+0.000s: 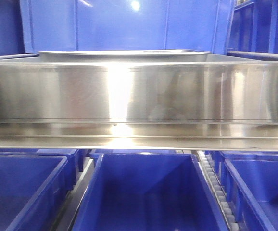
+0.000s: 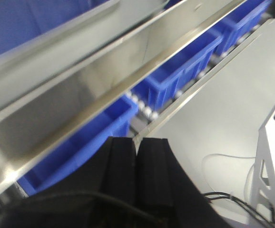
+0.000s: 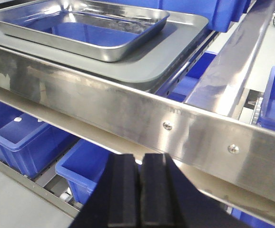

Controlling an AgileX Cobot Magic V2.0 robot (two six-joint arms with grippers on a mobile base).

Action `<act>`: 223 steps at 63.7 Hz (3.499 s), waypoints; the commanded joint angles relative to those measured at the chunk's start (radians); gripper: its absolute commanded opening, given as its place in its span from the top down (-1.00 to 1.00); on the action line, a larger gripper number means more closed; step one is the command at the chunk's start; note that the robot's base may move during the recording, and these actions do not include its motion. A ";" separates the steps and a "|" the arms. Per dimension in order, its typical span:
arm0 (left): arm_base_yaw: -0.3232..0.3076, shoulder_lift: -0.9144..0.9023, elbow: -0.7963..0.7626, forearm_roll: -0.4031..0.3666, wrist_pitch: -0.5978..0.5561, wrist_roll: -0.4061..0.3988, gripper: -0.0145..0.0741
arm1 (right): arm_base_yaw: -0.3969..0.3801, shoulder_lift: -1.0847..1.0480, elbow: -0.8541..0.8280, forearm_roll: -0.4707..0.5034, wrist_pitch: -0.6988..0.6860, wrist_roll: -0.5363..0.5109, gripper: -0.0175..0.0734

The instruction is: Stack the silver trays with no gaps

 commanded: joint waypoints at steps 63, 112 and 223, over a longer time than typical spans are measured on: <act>0.842 -0.851 0.829 -0.110 -0.738 0.188 0.78 | 0.003 0.006 -0.028 -0.018 -0.084 -0.010 0.51; 0.876 -0.851 0.864 -0.119 -0.757 0.188 0.78 | 0.003 0.006 -0.028 -0.018 -0.083 -0.010 0.51; 0.876 -0.850 0.864 -0.119 -0.757 0.188 0.78 | -0.585 -0.296 0.380 0.148 -0.487 -0.174 0.51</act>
